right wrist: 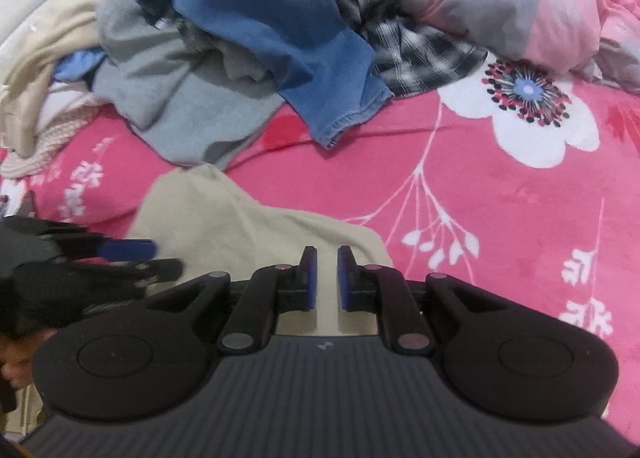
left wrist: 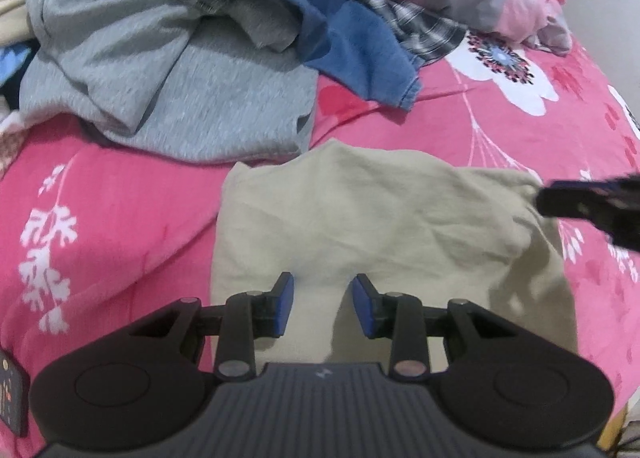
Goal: Fold clothes
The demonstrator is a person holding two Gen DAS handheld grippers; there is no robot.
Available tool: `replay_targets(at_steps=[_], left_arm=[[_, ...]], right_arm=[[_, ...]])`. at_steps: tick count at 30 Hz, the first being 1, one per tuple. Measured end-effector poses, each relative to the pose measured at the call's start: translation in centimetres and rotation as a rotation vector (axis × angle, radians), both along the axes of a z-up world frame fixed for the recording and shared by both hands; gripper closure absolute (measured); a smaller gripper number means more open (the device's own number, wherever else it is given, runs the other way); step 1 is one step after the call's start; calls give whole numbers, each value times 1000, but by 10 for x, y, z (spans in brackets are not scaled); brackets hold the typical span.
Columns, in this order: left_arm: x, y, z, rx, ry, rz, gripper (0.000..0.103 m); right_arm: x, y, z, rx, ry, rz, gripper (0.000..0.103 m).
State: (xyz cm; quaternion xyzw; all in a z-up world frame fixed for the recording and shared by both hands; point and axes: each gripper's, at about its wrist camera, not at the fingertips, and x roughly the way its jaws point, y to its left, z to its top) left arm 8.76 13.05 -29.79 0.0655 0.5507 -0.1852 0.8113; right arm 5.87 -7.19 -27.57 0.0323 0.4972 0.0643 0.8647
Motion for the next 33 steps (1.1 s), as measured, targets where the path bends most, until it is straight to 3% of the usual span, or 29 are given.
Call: replay_targets(at_steps=[5, 6, 11, 13, 17, 20, 25, 33], left_arm=[[8, -10, -1, 52, 54, 14, 66], [9, -12, -1, 65, 63, 14, 66], [14, -20, -5, 115, 87, 16, 63], [14, -22, -5, 129, 89, 16, 63], [15, -25, -5, 148, 94, 18, 61], [16, -27, -6, 160, 100, 20, 60], [14, -30, -8, 176, 97, 18, 59], [15, -31, -9, 194, 89, 20, 49]], right_arm=[[-12, 3, 10, -5, 3, 28, 93], [-11, 2, 0, -17, 21, 22, 93], [-16, -21, -17, 49, 94, -99, 94], [-27, -20, -2, 28, 63, -83, 93], [-49, -13, 16, 82, 47, -15, 93], [-60, 1, 9, 85, 65, 53, 93], [-65, 9, -29, 78, 146, 17, 93], [-66, 9, -14, 81, 131, 43, 93]])
